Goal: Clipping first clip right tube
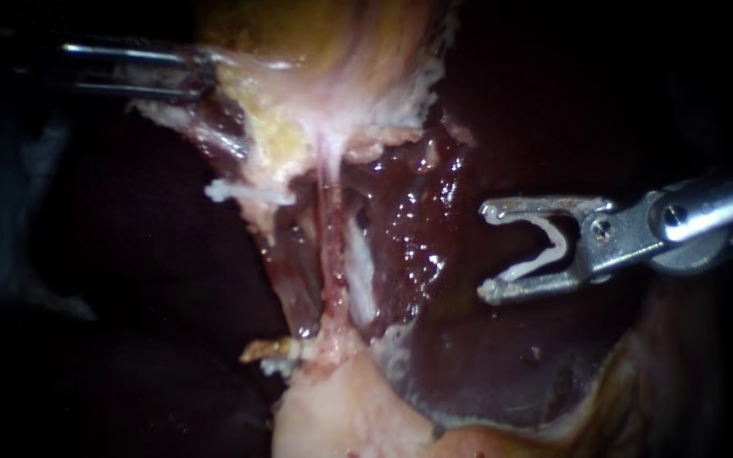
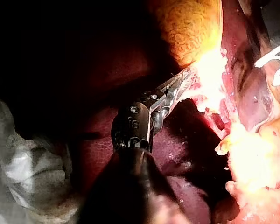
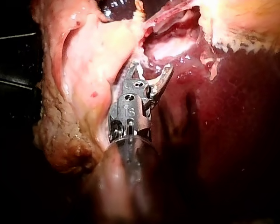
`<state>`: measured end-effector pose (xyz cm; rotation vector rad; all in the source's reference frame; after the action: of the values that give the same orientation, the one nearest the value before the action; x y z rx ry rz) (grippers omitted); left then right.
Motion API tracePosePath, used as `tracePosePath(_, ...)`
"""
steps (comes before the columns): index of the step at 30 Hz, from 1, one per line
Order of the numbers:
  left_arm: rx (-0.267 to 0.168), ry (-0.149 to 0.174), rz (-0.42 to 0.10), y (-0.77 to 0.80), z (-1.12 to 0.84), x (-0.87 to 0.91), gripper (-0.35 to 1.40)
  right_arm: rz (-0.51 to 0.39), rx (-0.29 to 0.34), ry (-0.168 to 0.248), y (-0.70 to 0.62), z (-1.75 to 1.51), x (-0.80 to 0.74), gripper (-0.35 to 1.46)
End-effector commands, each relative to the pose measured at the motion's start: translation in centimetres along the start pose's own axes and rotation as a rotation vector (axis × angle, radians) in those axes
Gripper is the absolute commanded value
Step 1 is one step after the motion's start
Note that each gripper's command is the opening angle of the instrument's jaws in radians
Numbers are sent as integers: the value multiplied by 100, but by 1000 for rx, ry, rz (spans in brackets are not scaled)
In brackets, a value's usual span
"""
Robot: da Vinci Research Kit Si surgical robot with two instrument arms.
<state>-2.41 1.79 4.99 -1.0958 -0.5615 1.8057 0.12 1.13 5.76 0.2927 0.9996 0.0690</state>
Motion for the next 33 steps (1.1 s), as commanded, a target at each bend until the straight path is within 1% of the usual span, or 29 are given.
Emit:
tracePosePath(1,4,8,0,0,-6,2,-35,0,0,1,0,0,0,50)
tracePosePath(2,4,12,-1,-1,-10,4,-35,0,3,2,0,0,0,50)
tracePosePath(4,7,13,4,-2,-13,3,-35,1,7,6,0,1,1,50)
tracePosePath(5,8,13,5,-3,-13,2,-35,1,10,7,0,1,1,50)
tracePosePath(8,10,14,5,-2,-11,0,-35,2,51,23,-2,5,4,50)
tracePosePath(11,10,15,5,-2,-10,0,-35,-4,64,43,-5,12,7,50)
tracePosePath(12,11,15,5,-2,-10,0,-35,8,67,47,-7,16,9,50)
tracePosePath(15,11,15,6,-2,-10,-1,-35,38,89,56,-14,33,11,50)
tracePosePath(18,13,16,6,-1,-8,-2,-35,77,110,66,-21,56,11,49)
tracePosePath(22,14,16,6,-1,-6,-3,-35,152,135,99,-28,91,7,48)
tracePosePath(25,14,17,7,-1,-6,-4,-35,195,134,137,-26,113,6,47)
tracePosePath(27,15,17,7,-1,-6,-4,-35,222,130,158,-22,129,6,47)
tracePosePath(30,18,19,7,-1,-5,-5,-35,251,128,173,-16,149,4,48)
tracePosePath(33,19,19,8,-1,-4,-6,-35,278,132,180,-12,167,0,48)
